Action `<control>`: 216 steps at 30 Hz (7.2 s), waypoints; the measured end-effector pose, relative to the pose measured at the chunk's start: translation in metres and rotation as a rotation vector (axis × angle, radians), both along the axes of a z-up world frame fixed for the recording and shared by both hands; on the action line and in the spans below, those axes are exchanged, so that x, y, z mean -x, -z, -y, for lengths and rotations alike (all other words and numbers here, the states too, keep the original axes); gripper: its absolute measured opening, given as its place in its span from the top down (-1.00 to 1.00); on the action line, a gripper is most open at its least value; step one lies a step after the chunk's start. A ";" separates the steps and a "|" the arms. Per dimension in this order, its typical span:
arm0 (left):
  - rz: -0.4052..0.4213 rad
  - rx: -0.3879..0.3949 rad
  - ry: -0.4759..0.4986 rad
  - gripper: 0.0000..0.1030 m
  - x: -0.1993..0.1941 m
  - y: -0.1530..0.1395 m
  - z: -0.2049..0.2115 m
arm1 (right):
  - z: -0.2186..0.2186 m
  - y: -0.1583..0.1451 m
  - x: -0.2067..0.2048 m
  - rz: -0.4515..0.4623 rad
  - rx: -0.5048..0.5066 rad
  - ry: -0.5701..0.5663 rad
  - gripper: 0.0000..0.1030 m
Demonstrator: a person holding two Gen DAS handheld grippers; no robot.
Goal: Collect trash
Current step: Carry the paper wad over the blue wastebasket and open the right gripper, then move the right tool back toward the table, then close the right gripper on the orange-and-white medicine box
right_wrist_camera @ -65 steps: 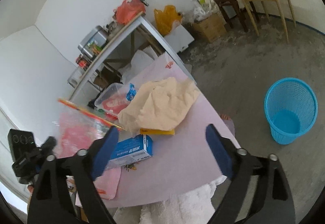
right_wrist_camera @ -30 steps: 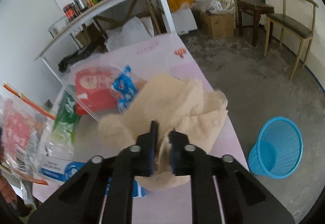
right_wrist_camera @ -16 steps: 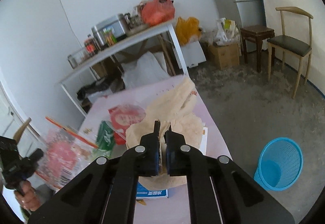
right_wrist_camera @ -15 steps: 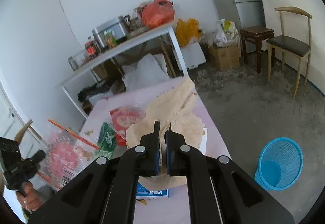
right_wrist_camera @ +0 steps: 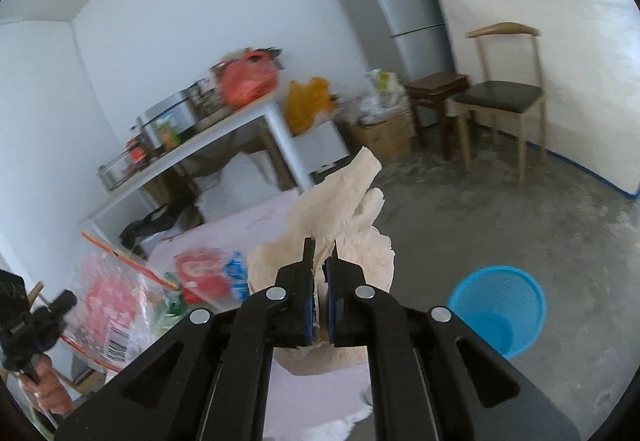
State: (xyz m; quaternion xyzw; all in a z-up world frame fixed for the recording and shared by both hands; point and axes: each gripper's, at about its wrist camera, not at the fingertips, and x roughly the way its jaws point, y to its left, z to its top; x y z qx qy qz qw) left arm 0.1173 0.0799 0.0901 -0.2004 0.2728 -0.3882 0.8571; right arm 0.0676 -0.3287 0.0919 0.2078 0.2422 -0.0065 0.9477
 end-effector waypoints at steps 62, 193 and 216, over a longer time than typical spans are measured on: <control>-0.115 -0.490 0.382 -0.47 -0.112 0.043 0.394 | 0.183 0.180 0.006 -0.344 -0.221 0.398 -0.54; -0.055 -0.329 -0.215 -0.83 -0.054 0.067 -0.044 | -0.094 0.135 -0.196 -0.582 -0.168 -0.085 -0.64; -0.075 -0.332 -0.224 -0.83 -0.048 0.069 -0.044 | -0.095 0.162 -0.241 -0.625 -0.105 -0.005 -0.59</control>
